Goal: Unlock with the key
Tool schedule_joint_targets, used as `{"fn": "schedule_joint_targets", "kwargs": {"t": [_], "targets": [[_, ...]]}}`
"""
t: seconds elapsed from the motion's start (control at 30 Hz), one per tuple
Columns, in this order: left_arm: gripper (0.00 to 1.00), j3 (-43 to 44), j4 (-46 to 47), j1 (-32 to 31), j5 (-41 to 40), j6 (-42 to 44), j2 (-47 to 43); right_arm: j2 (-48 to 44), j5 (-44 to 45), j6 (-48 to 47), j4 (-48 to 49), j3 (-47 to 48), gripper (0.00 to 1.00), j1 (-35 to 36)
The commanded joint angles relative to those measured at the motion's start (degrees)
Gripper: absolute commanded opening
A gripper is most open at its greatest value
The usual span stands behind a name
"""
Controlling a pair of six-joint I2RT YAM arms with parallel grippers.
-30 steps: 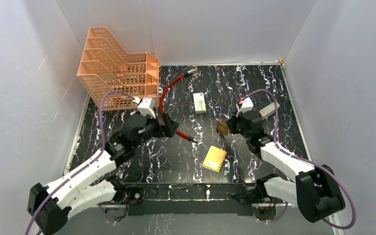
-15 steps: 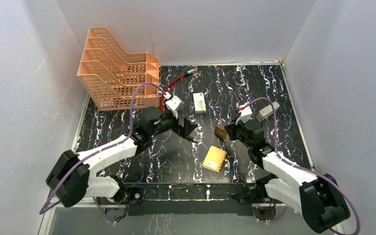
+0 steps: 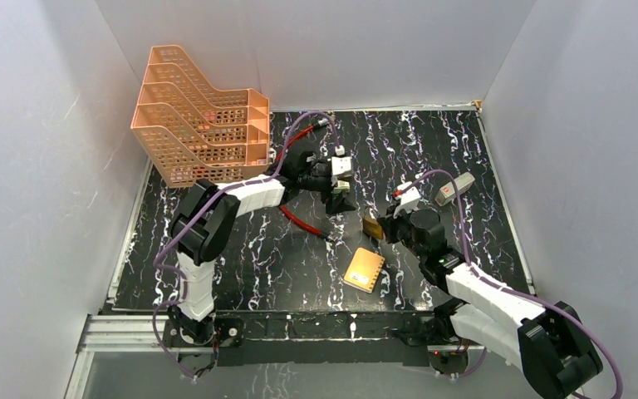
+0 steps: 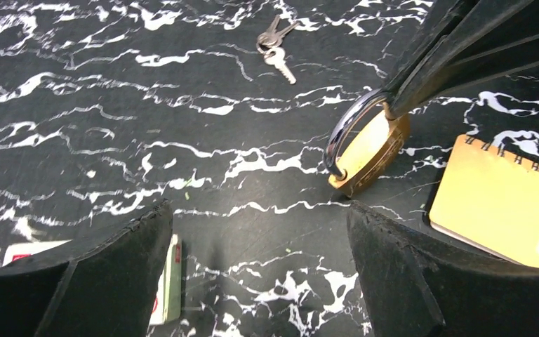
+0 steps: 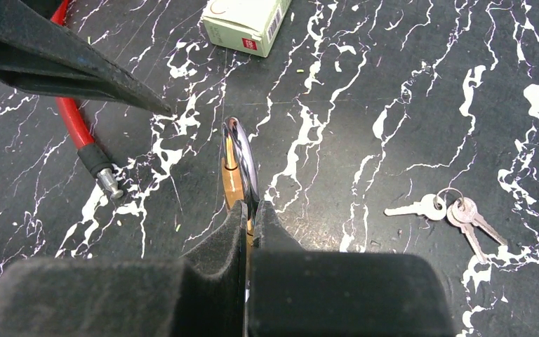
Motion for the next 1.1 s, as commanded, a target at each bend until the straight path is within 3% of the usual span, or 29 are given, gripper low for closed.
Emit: {"fn": "schedule_joint_targets", "kwargs": {"t": [0.0, 0.2, 0.47, 0.6, 0.67, 0.8, 1.07], "targets": [[0.90, 5.0, -4.7, -1.1, 9.9, 5.0, 1.1, -1.7, 2.1, -0.7, 8.8, 0.7, 0.00, 0.6], [0.89, 8.6, -9.7, -4.6, 7.4, 10.3, 3.0, -1.7, 2.1, -0.6, 8.5, 0.8, 0.00, 0.7], [0.89, 11.0, -8.3, -6.3, 5.4, 9.7, 6.5, -2.0, 2.3, -0.6, 8.5, 0.5, 0.00, 1.0], [0.83, 12.7, -8.6, -6.8, 6.7, 8.5, 7.1, -2.3, 2.8, -0.5, 8.4, 0.3, 0.00, 1.2], [0.75, 12.7, -10.0, -7.3, 6.8, 9.8, 7.0, -2.3, 2.8, -0.6, 8.3, 0.3, 0.00, 1.2], [0.47, 11.3, -10.6, -7.4, 4.9, 11.9, 6.3, -2.1, 2.6, -0.6, 8.5, 0.2, 0.00, 1.2], [0.05, 10.6, -11.3, -7.6, 4.2, 12.8, 4.6, -2.1, 2.7, -0.7, 8.3, 0.3, 0.00, 1.5]]}}
